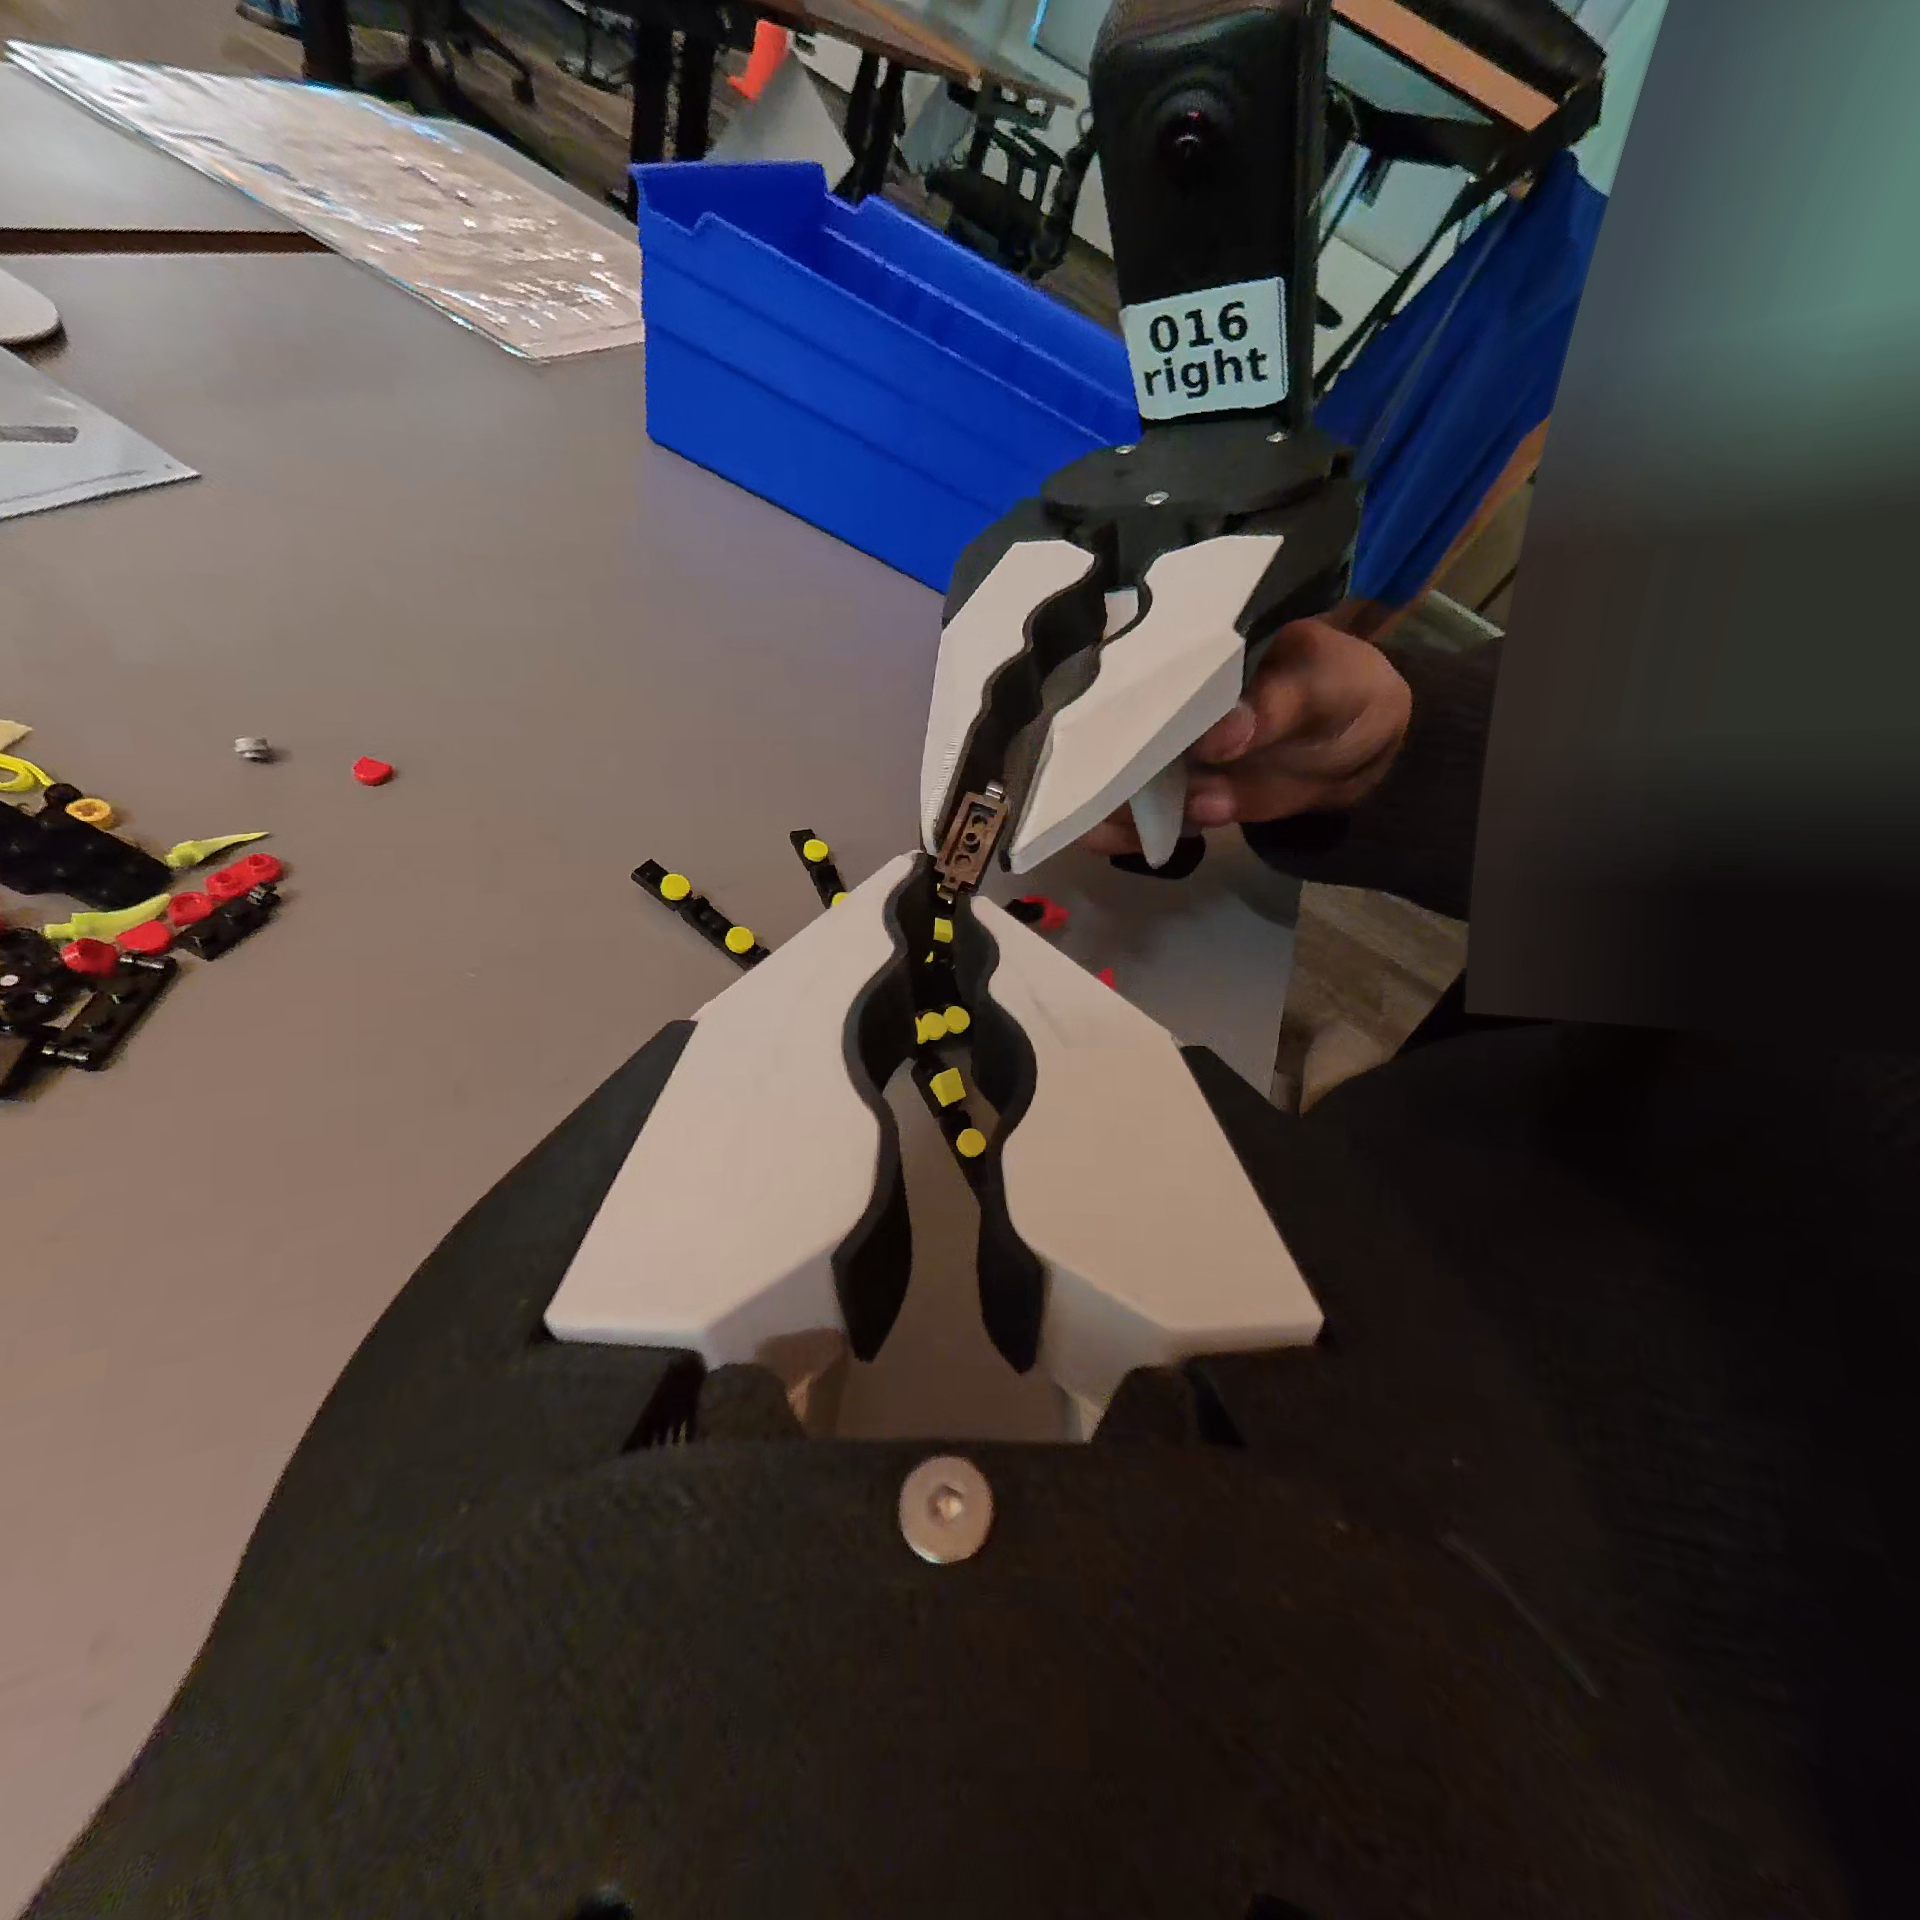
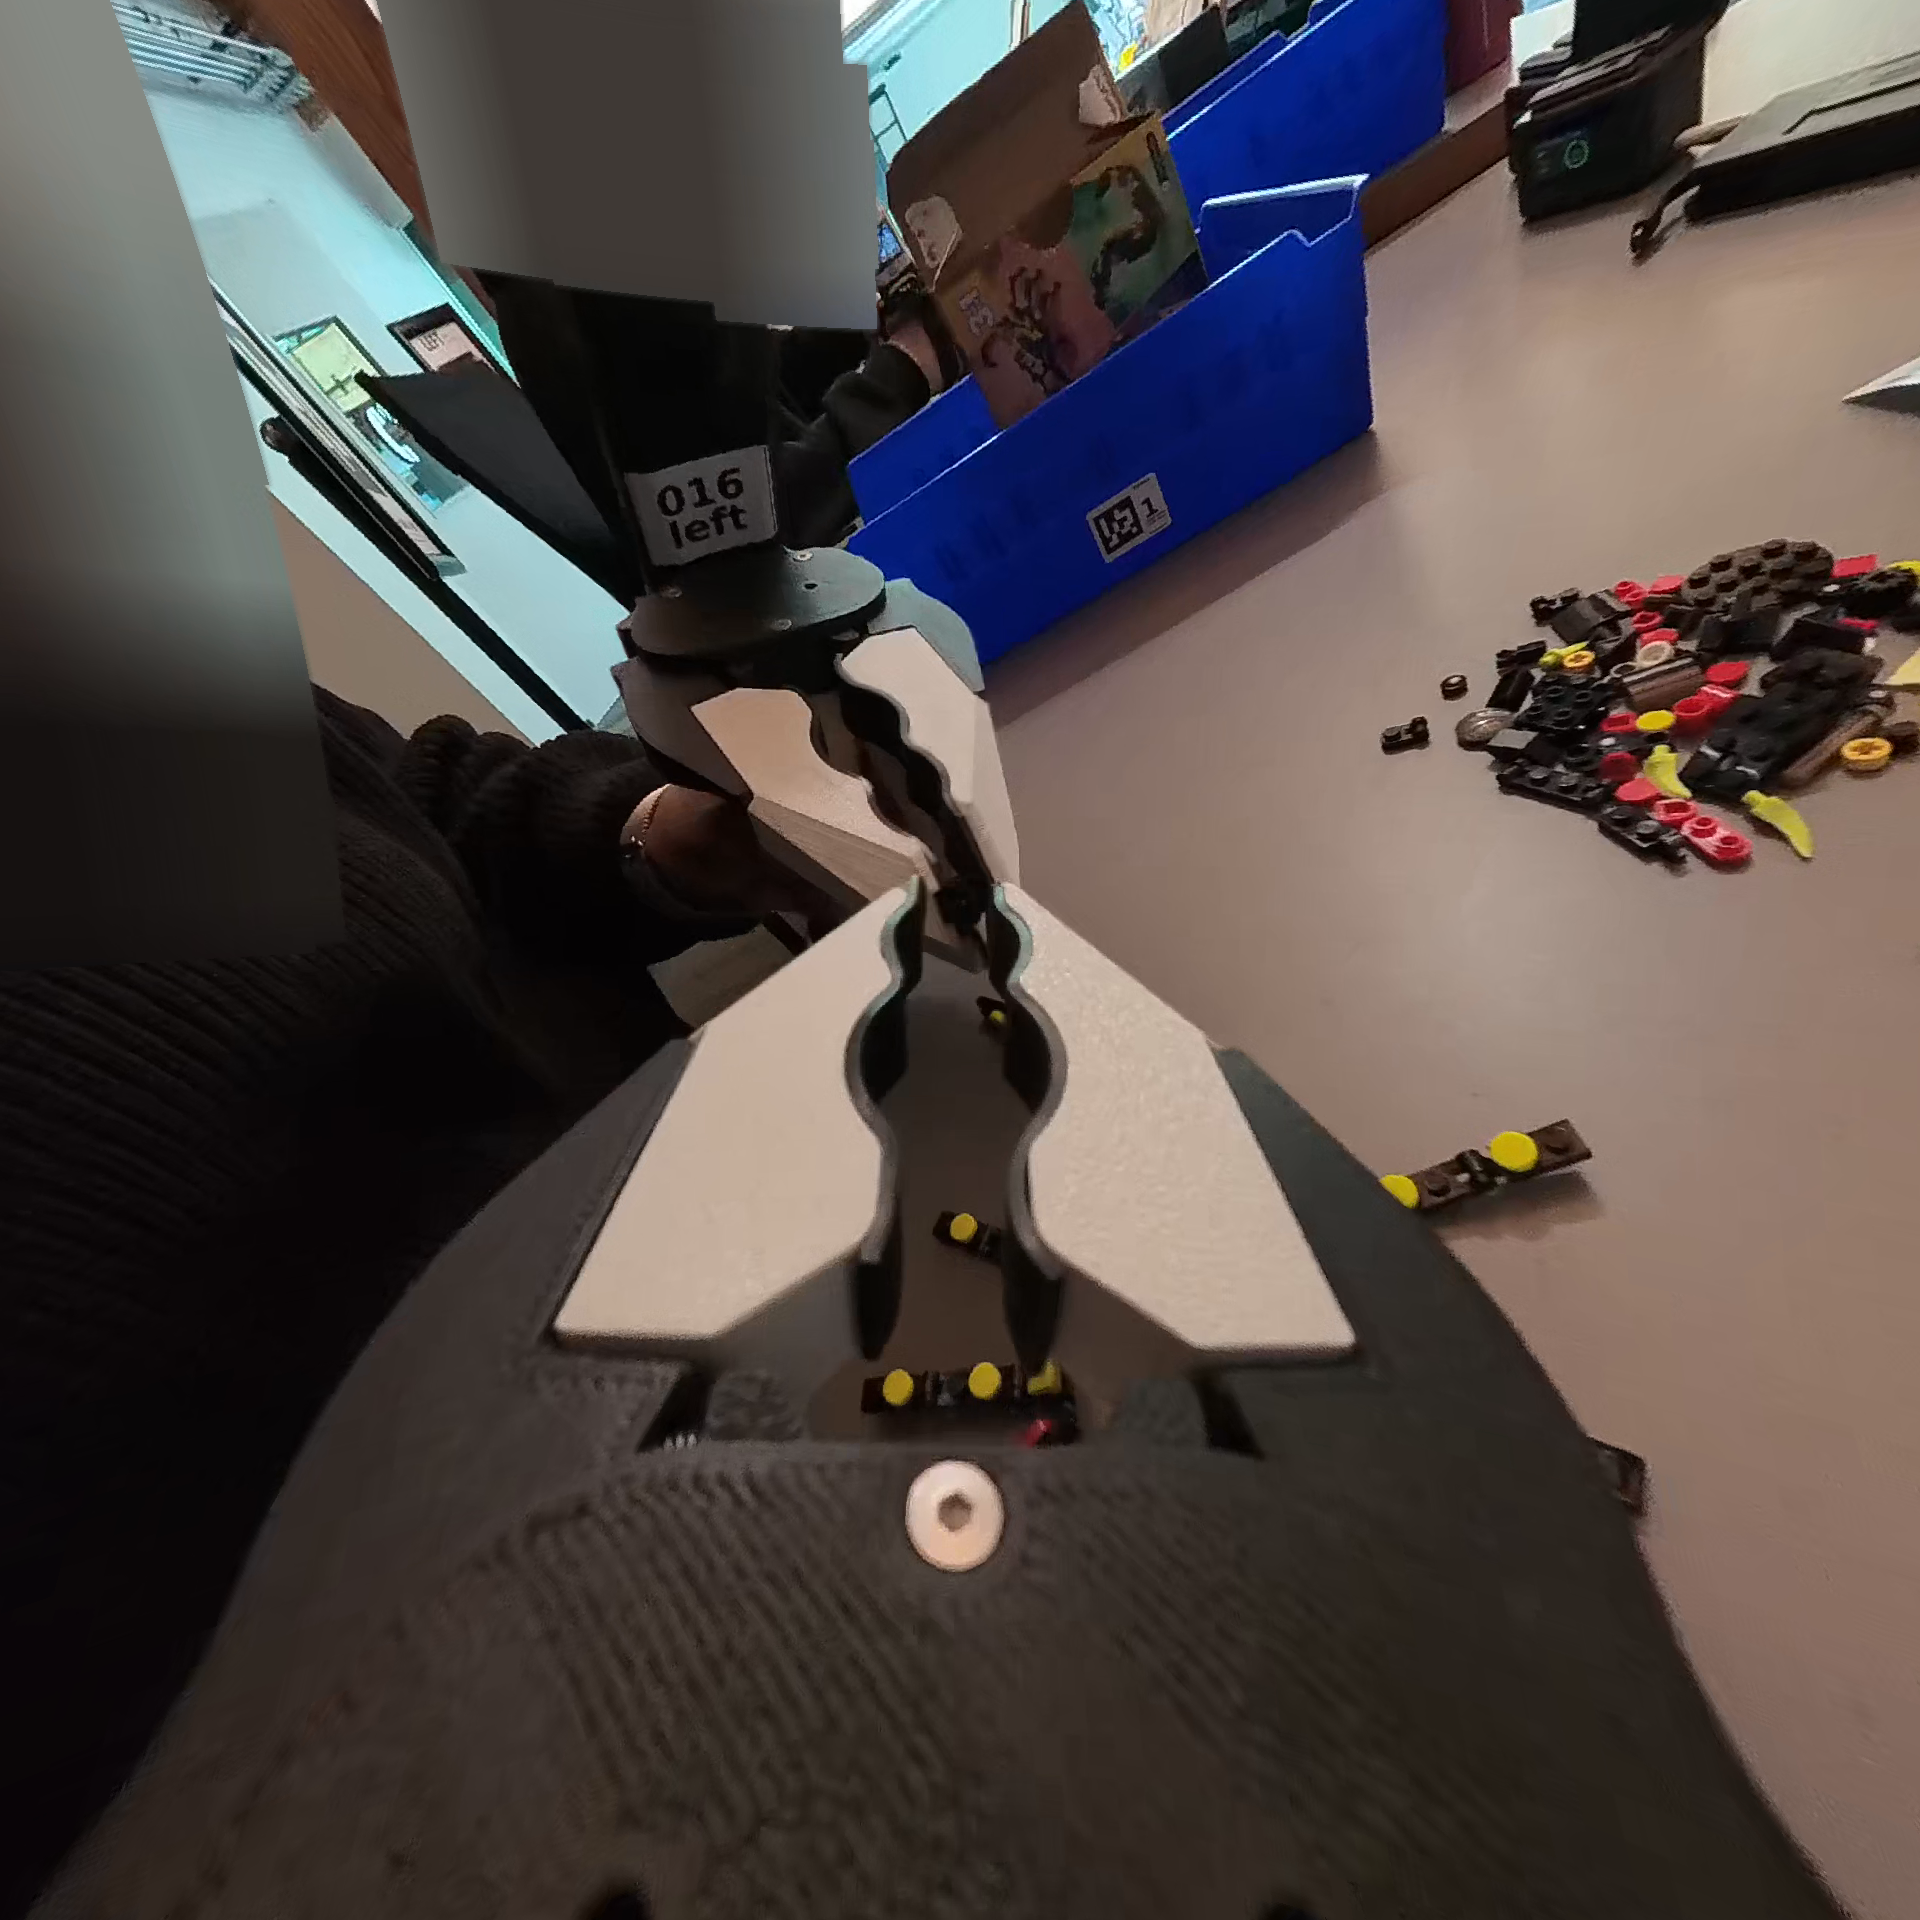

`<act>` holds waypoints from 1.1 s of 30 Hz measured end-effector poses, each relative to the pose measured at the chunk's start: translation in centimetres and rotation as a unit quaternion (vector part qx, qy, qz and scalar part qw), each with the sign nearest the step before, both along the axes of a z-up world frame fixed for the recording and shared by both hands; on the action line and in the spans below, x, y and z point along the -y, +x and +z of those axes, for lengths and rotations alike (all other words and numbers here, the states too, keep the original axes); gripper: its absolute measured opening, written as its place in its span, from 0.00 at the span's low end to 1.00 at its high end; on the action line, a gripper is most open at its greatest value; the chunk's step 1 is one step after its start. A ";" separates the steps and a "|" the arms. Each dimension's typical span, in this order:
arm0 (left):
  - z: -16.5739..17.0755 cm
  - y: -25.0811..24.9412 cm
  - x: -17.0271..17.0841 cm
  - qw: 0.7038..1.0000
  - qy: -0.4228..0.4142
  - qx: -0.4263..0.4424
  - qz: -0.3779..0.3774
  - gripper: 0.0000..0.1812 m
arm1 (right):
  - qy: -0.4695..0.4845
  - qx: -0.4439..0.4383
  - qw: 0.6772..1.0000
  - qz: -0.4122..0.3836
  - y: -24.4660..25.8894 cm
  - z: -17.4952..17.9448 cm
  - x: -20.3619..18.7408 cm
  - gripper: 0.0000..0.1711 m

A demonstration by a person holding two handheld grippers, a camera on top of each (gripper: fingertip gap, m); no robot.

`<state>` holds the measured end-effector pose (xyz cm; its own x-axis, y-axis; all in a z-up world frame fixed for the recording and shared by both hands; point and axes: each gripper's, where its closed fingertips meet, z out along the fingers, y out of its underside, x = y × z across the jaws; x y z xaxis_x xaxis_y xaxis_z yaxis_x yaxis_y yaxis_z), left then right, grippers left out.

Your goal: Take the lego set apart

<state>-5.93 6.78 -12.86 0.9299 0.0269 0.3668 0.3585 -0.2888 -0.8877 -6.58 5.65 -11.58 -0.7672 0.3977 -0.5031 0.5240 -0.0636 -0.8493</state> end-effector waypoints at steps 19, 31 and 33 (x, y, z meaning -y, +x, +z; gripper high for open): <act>-0.6 1.1 -0.2 0.999 -0.008 0.026 -0.032 0.00 | 0.085 -0.078 0.993 0.030 0.9 -0.8 -0.1 0.04; -0.3 1.3 -0.1 0.999 -0.004 0.034 -0.036 0.00 | 0.095 -0.098 0.990 0.034 1.1 -0.6 -0.1 0.04; -0.4 1.3 -0.1 0.999 -0.008 0.024 -0.034 0.00 | 0.102 -0.102 0.989 0.032 1.1 -0.7 -0.1 0.04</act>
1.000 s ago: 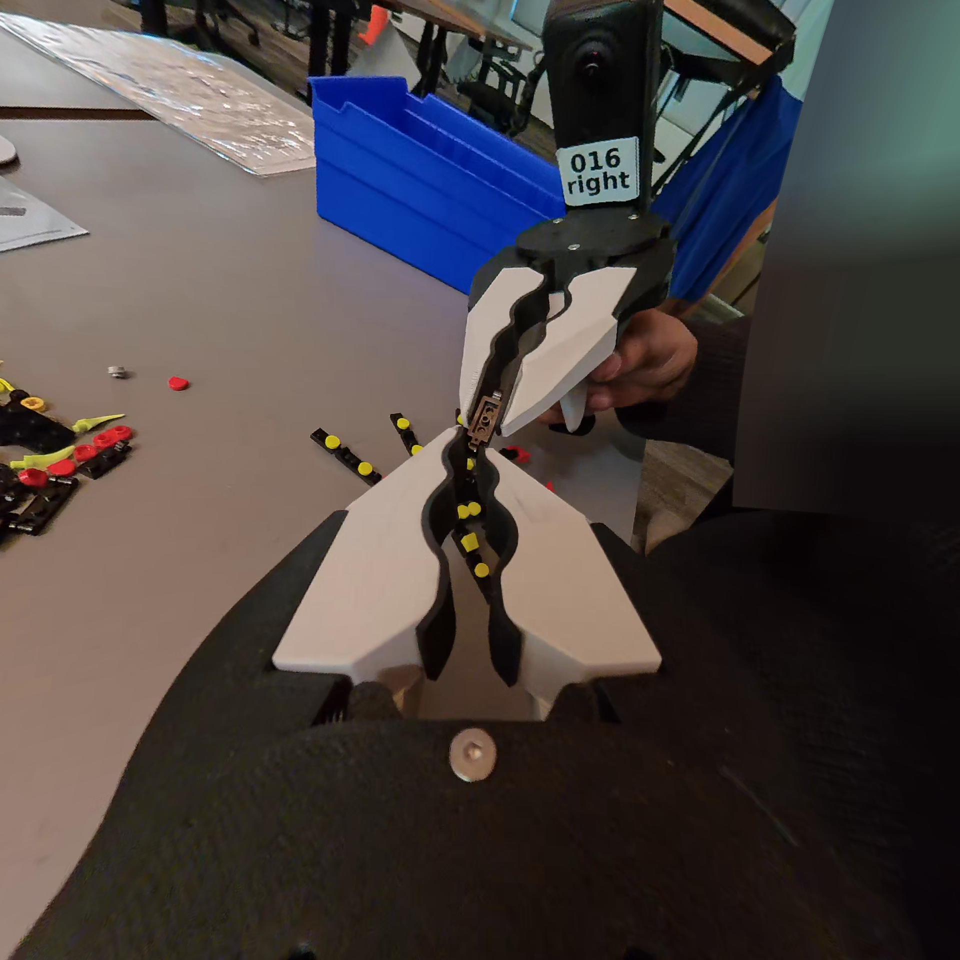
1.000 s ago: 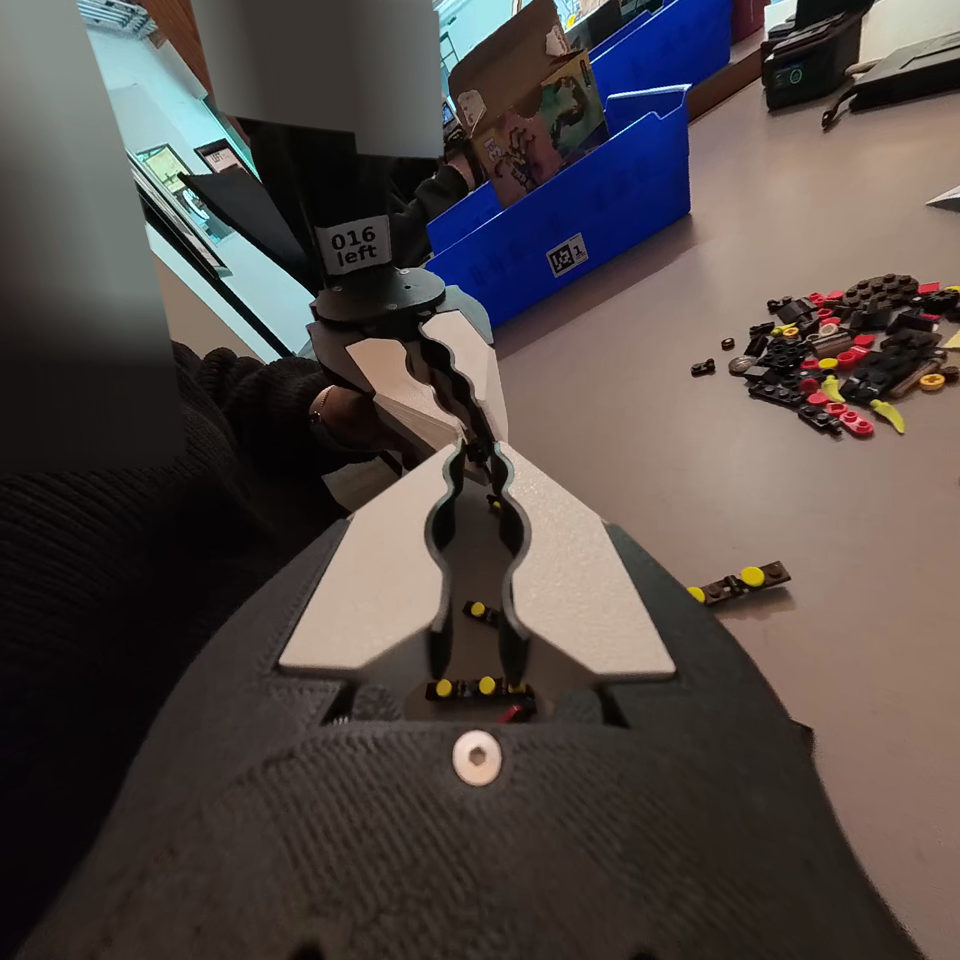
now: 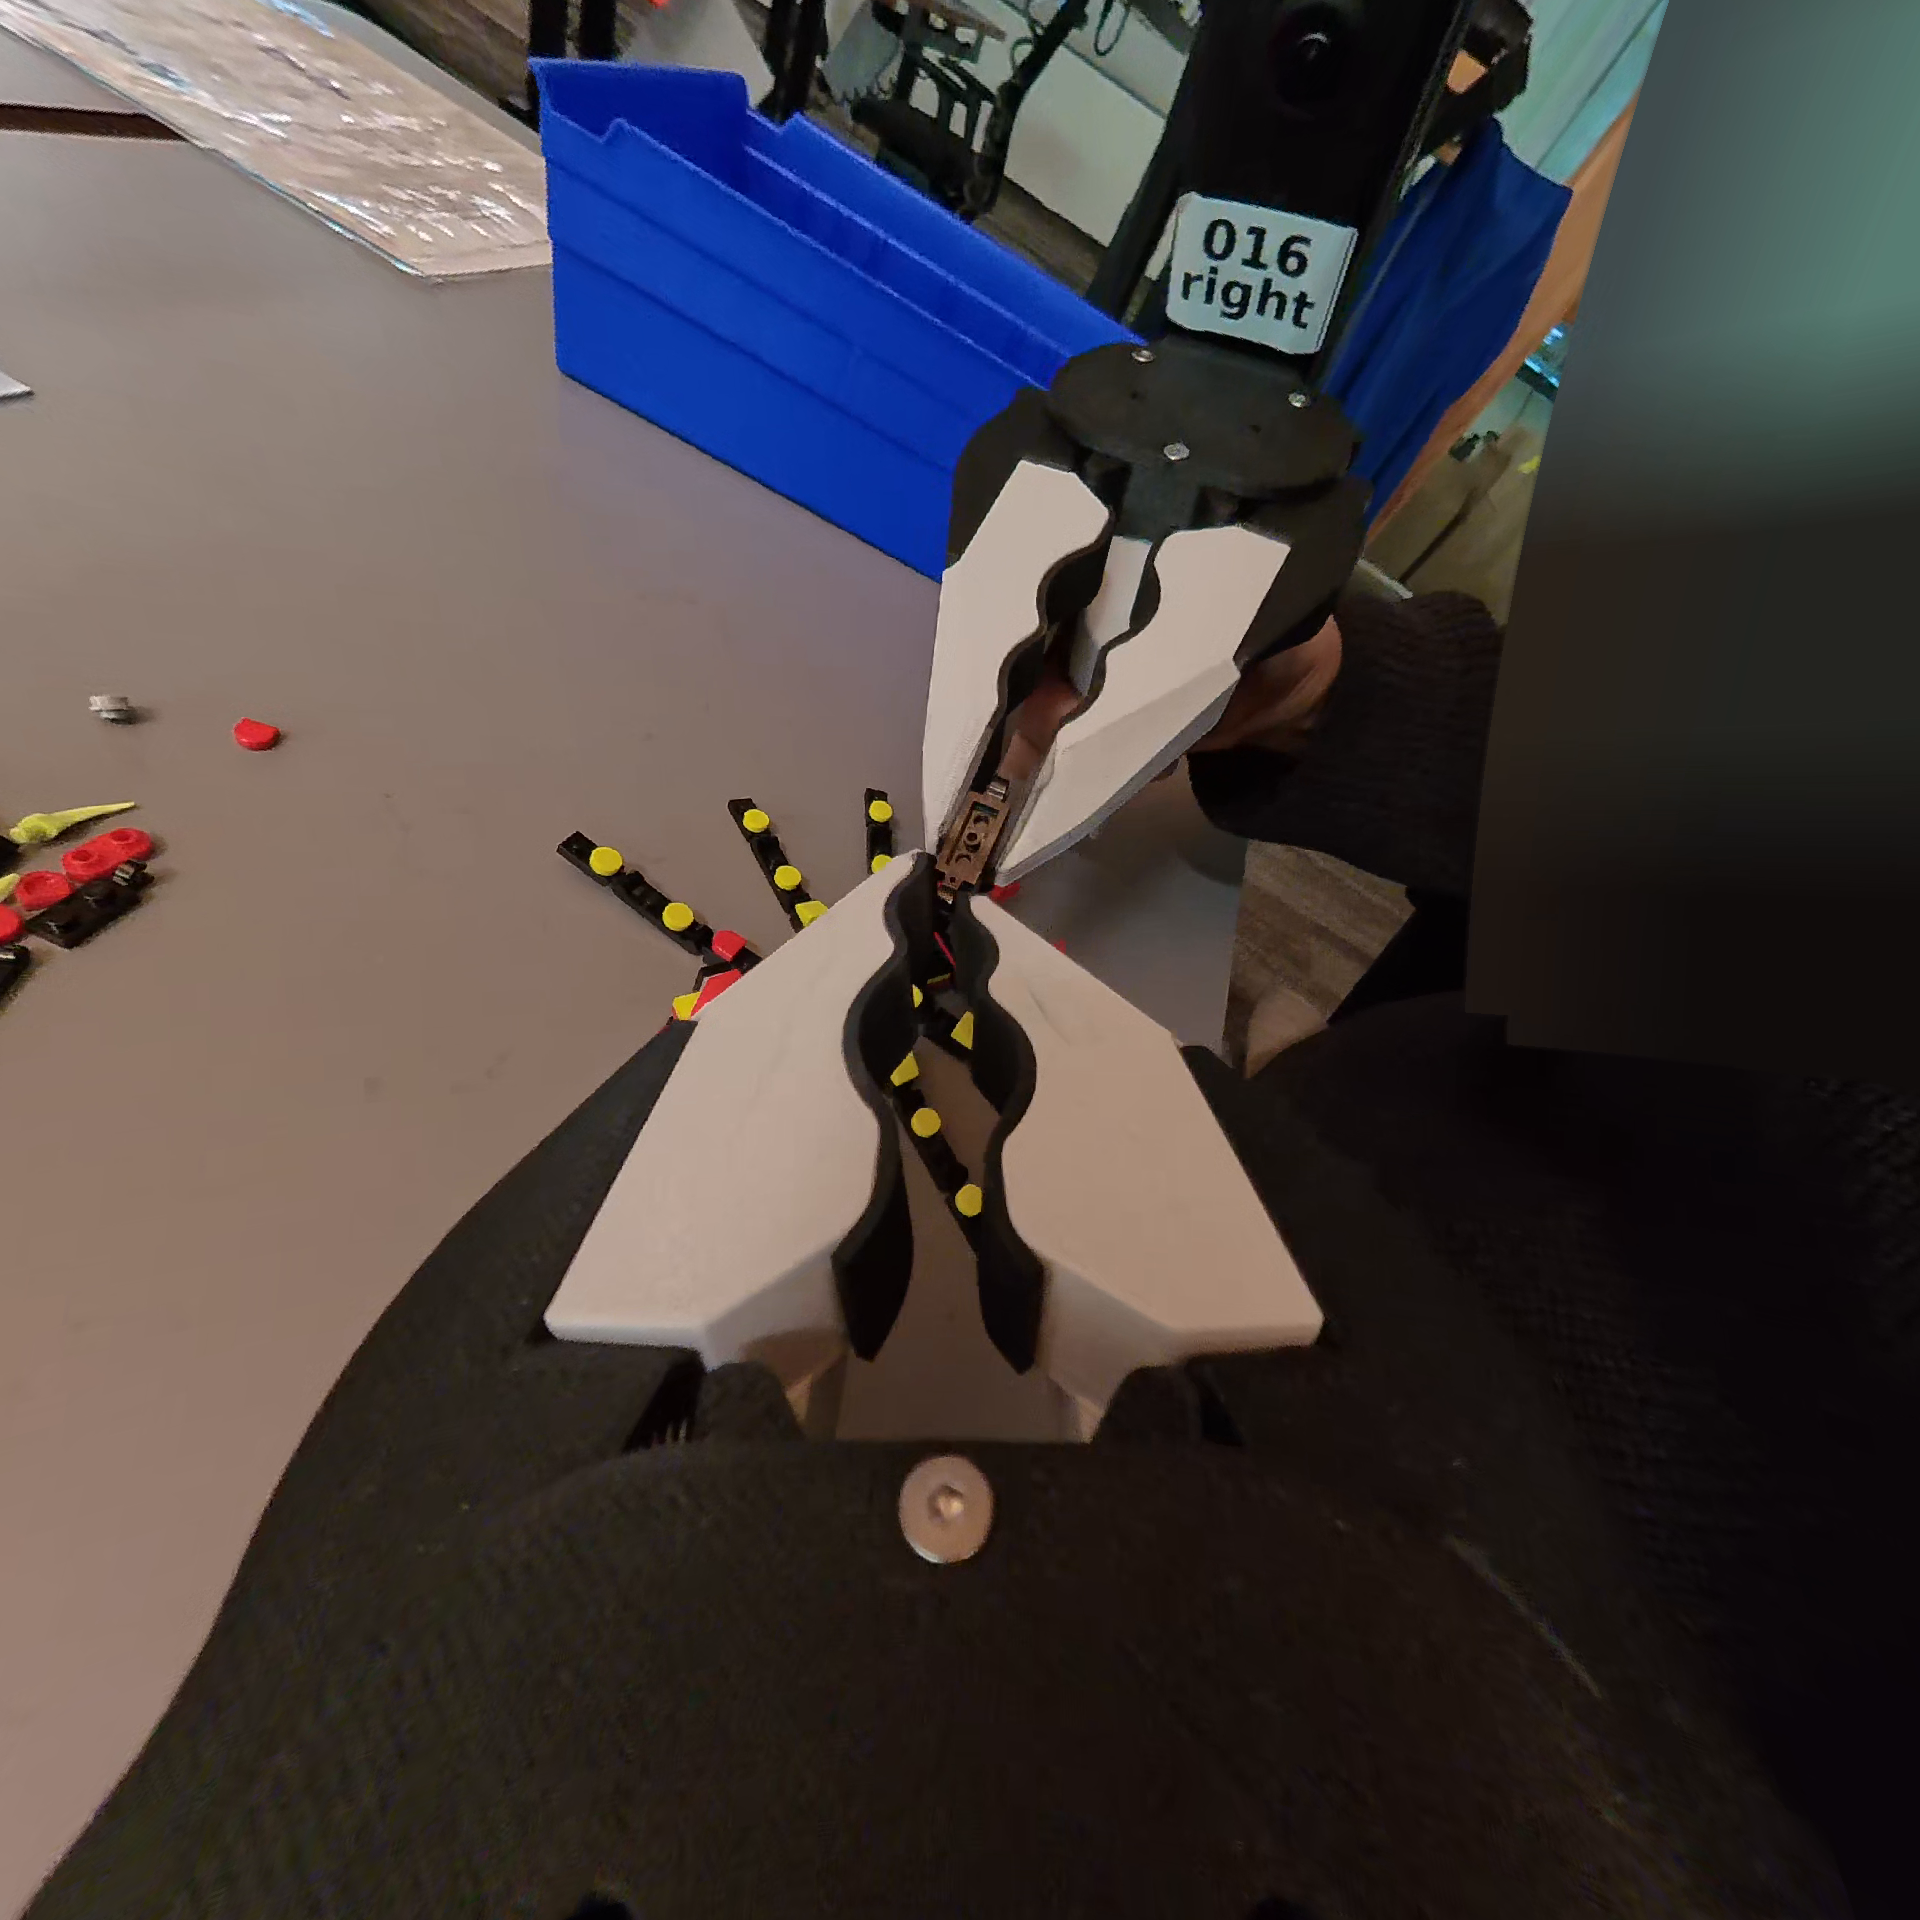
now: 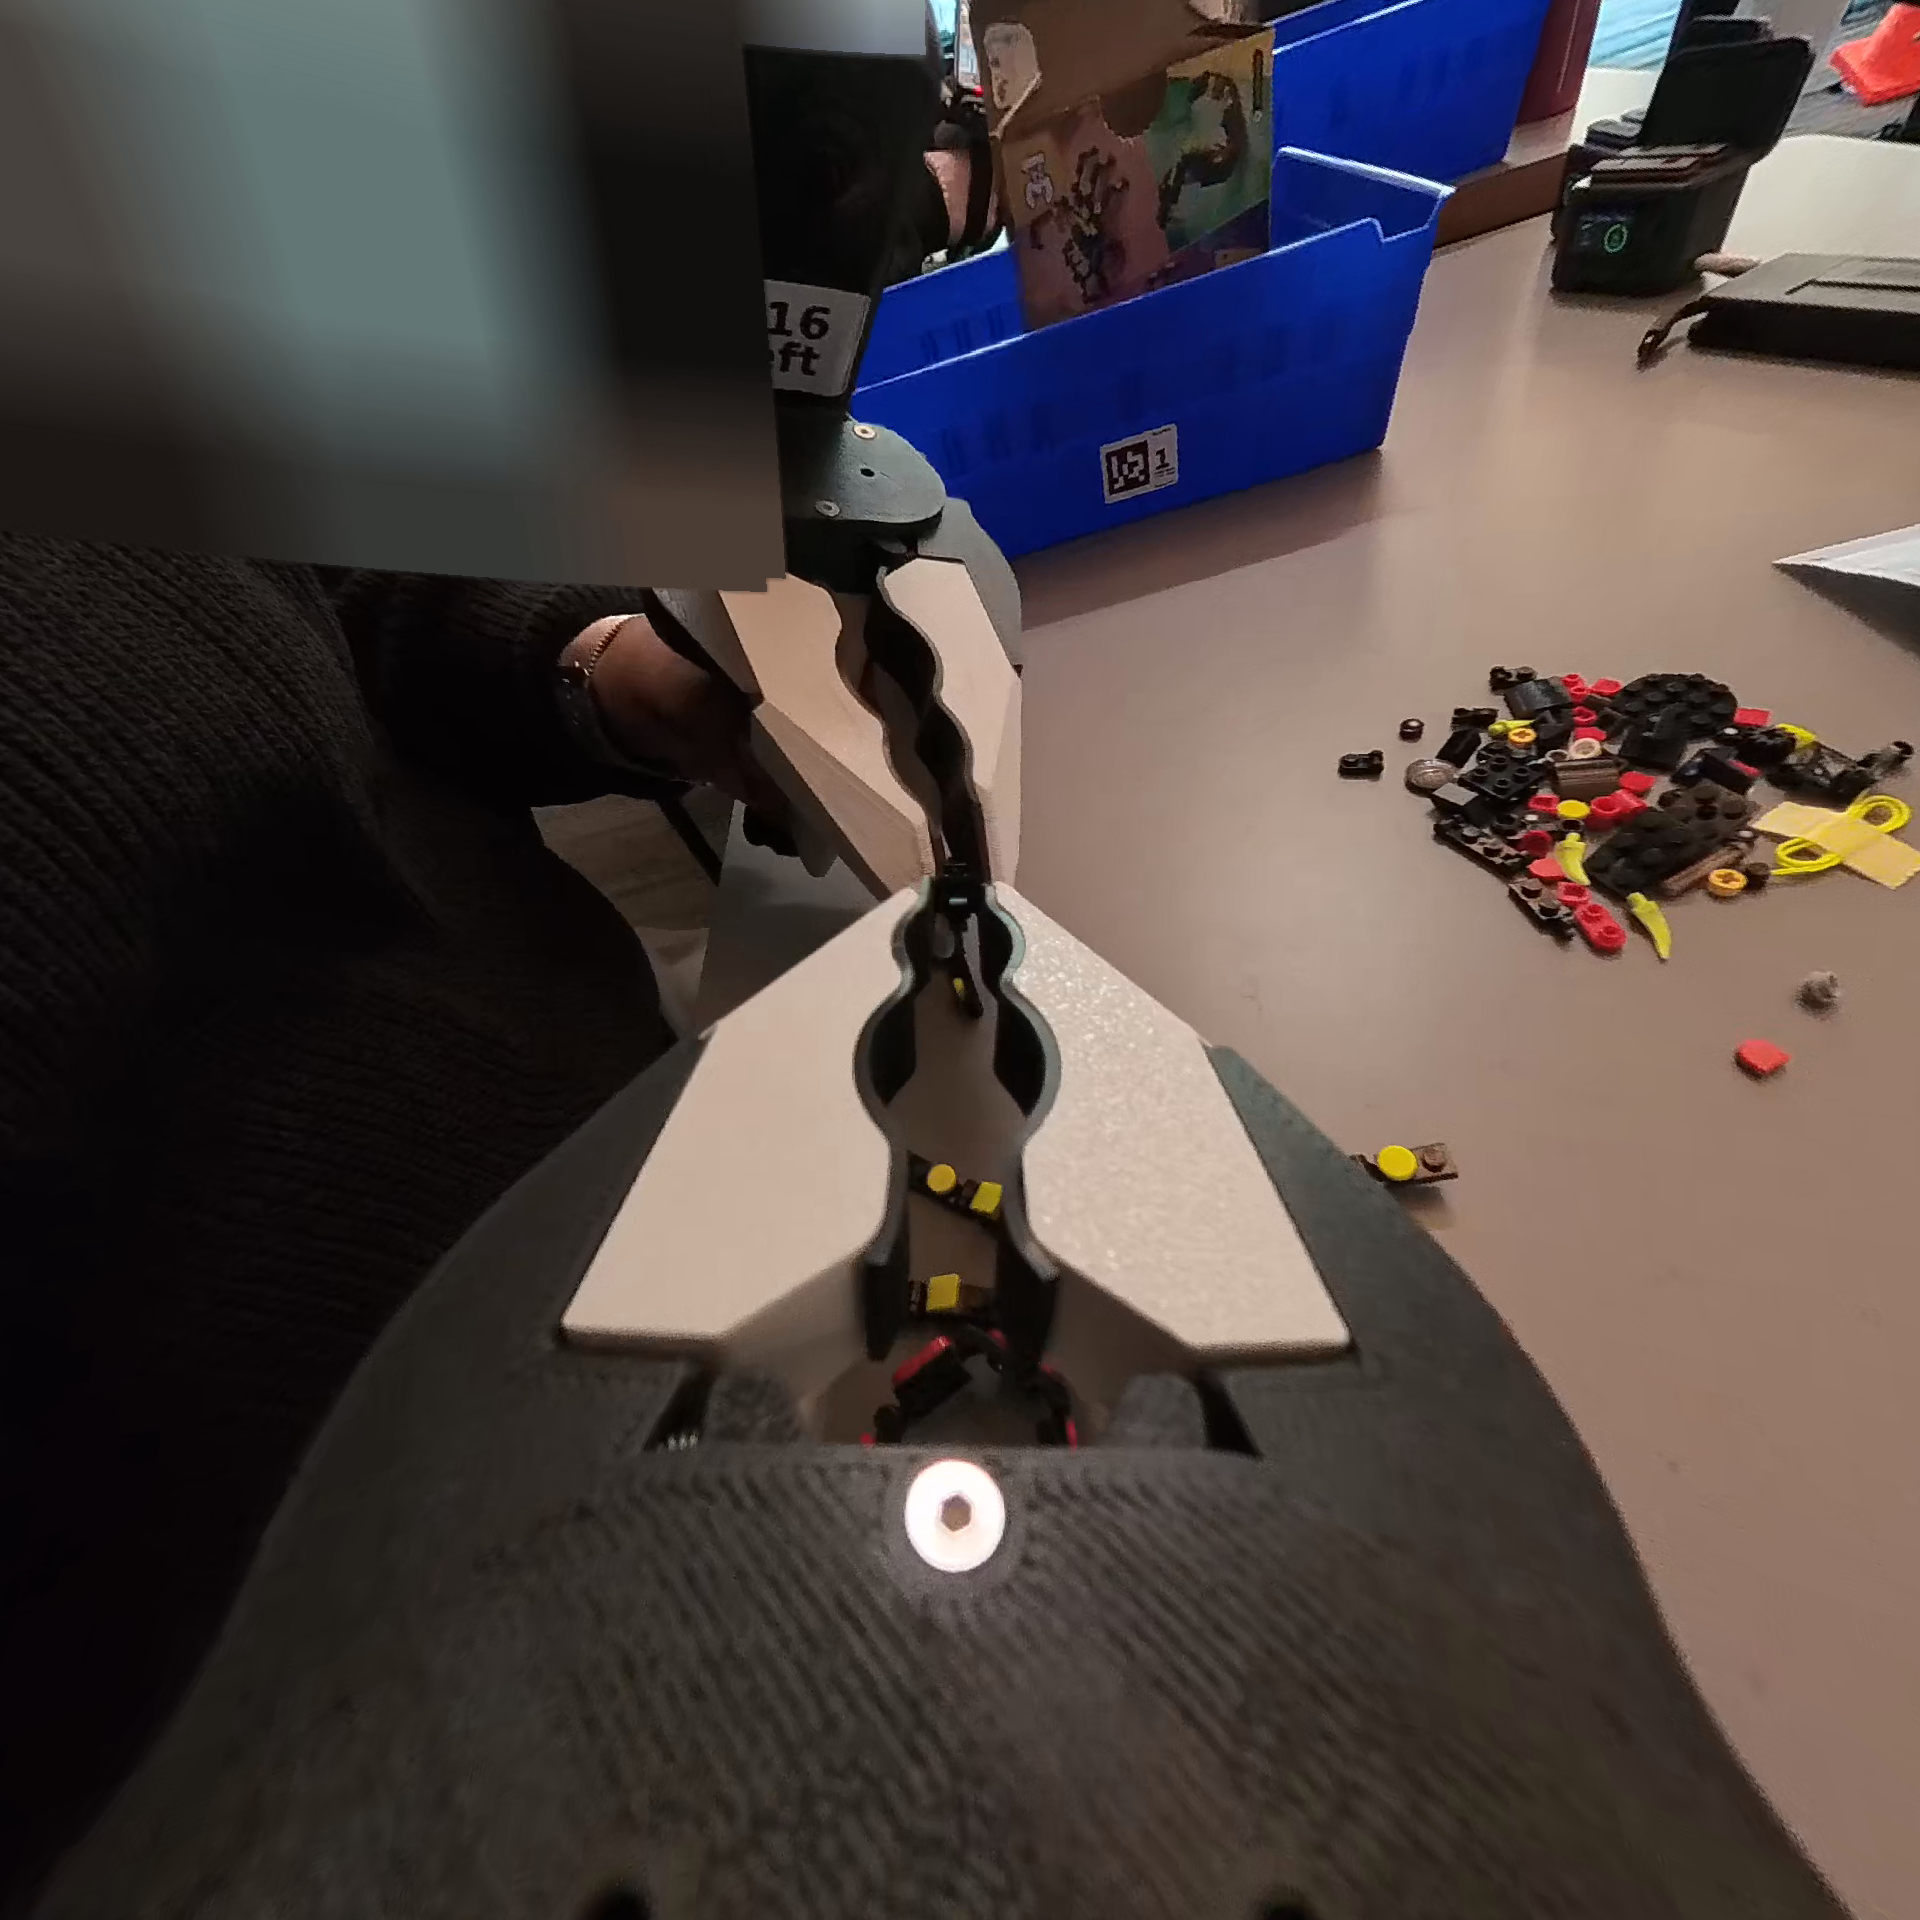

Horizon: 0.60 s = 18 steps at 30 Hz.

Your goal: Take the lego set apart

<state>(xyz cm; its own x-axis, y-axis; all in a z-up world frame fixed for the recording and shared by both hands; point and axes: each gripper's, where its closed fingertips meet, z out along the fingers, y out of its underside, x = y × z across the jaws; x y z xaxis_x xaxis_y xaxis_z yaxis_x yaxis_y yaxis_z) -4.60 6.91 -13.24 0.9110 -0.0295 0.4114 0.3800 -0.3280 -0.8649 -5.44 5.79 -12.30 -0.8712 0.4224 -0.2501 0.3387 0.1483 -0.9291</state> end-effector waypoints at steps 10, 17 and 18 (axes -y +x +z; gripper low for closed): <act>0.1 0.4 0.2 1.000 -0.008 -0.022 -0.001 0.00 | 0.036 -0.014 0.999 0.006 0.6 -0.1 0.2 0.04; -0.2 0.8 0.0 1.000 -0.011 -0.012 -0.013 0.00 | 0.074 0.002 0.997 0.020 1.3 -0.9 -0.2 0.04; -0.2 0.8 0.0 1.000 -0.014 -0.012 -0.012 0.00 | 0.091 0.003 0.996 0.020 1.3 -1.3 -0.2 0.04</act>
